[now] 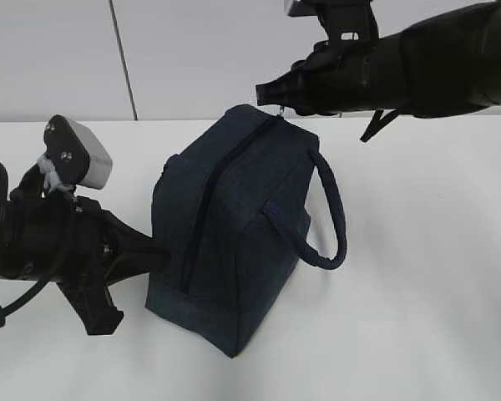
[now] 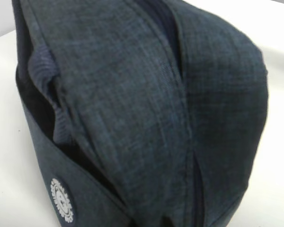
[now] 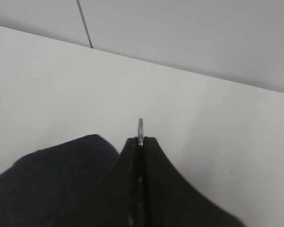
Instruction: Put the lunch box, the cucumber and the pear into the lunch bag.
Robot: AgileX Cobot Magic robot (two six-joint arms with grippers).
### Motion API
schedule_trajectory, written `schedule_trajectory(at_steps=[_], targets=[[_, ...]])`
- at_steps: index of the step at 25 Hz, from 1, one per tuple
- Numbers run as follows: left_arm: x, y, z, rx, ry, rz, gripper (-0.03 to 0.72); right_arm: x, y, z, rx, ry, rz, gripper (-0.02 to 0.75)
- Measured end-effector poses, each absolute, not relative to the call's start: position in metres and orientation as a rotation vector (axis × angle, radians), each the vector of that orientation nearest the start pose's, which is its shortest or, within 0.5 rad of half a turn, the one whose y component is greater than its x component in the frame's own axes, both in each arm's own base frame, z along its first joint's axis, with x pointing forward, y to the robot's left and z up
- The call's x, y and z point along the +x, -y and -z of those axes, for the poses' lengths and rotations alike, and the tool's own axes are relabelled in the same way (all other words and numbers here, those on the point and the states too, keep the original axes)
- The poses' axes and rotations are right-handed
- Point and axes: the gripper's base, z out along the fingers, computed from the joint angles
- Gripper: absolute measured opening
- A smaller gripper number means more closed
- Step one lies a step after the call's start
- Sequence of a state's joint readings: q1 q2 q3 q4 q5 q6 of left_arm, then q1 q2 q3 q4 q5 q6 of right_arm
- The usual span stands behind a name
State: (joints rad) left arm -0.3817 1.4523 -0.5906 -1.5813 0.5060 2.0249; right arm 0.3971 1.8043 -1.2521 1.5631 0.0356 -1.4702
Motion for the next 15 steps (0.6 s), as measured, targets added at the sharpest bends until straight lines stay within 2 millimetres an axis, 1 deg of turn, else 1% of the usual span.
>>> schedule_trajectory(at_steps=[2, 3, 4, 5, 6, 9, 11, 13, 15], targets=[[0.222, 0.136, -0.193, 1.135, -1.984, 0.553, 0.003, 0.401, -0.154, -0.244, -0.277, -2.052, -0.392, 0.000], [0.222, 0.136, -0.193, 1.134, -1.984, 0.551, 0.003, 0.402, -0.154, -0.243, -0.268, -2.055, -0.405, 0.000], [0.222, 0.136, -0.193, 1.134, -1.985, 0.550, 0.003, 0.415, -0.145, -0.229, -0.204, -2.086, -0.449, 0.000], [0.222, 0.136, -0.193, 1.132, -1.986, 0.547, 0.003, 0.421, -0.141, -0.221, -0.175, -2.101, -0.467, 0.000], [0.223, 0.136, -0.193, 1.130, -1.988, 0.544, 0.003, 0.426, -0.136, -0.210, -0.139, -2.126, -0.493, 0.000], [0.223, 0.135, -0.192, 1.122, -1.996, 0.533, 0.003, 0.435, -0.127, -0.188, -0.048, -2.170, -0.581, 0.000], [0.223, 0.135, -0.192, 1.114, -2.002, 0.533, 0.003, 0.436, -0.127, -0.181, -0.017, -2.186, -0.644, 0.000], [0.224, 0.135, -0.192, 1.104, -2.009, 0.536, 0.003, 0.436, -0.126, -0.181, 0.024, -2.182, -0.697, 0.000], [0.224, 0.135, -0.192, 1.078, -2.025, 0.538, 0.008, 0.436, -0.126, -0.184, 0.034, -2.172, -0.733, 0.064]])
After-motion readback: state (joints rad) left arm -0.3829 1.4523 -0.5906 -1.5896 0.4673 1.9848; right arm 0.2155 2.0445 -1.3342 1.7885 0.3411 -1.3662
